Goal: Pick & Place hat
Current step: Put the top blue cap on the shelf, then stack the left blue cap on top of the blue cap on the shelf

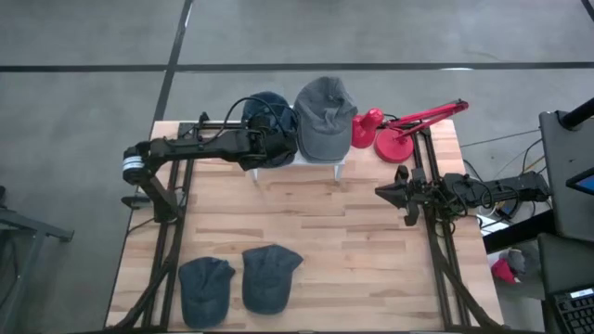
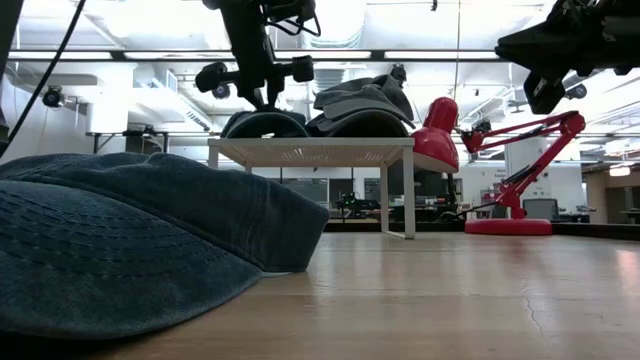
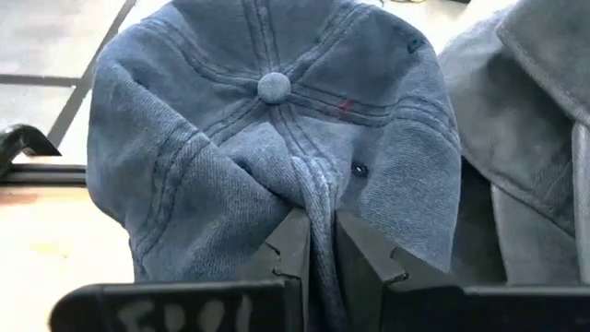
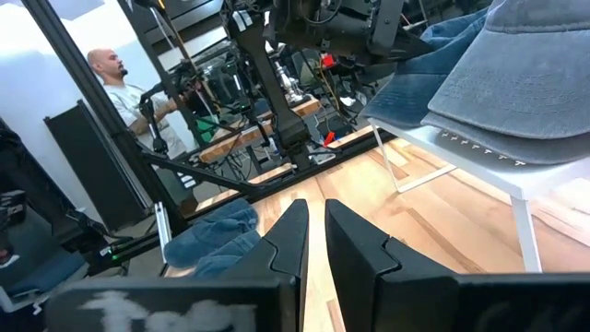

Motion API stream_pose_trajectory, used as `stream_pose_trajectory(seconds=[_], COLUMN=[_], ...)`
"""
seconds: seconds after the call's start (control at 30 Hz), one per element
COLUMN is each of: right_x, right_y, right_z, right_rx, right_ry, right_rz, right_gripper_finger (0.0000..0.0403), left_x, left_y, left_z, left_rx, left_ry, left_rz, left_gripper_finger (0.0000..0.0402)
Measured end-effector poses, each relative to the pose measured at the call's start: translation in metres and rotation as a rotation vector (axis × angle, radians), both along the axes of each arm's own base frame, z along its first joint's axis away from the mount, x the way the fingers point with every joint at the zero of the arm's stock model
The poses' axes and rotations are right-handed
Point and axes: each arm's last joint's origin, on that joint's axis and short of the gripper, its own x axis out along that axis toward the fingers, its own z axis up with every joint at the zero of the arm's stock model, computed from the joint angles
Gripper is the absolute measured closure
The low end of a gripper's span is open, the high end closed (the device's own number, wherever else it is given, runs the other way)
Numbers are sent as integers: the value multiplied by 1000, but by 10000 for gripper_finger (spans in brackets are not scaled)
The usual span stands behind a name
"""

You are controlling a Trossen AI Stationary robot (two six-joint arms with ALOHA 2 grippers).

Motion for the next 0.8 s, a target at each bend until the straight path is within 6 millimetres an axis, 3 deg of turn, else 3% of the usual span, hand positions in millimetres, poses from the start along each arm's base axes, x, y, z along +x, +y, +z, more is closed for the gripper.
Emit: stream_pose_trajectory(seconds=[0.27, 0.8], right_x=[0, 0], right_y=[0, 0], right_z=[0, 0], right_rx=[0, 0], right_ry=[1, 1], right_rz=[0, -2], right_gripper_finger=[364, 364], left_x=[-2, -9], left_y=[0, -4], left_z=[3, 17], left_rx=[4, 25], left_ry=[5, -21], left_rz=[-8, -24], left_gripper_finger=[325, 214])
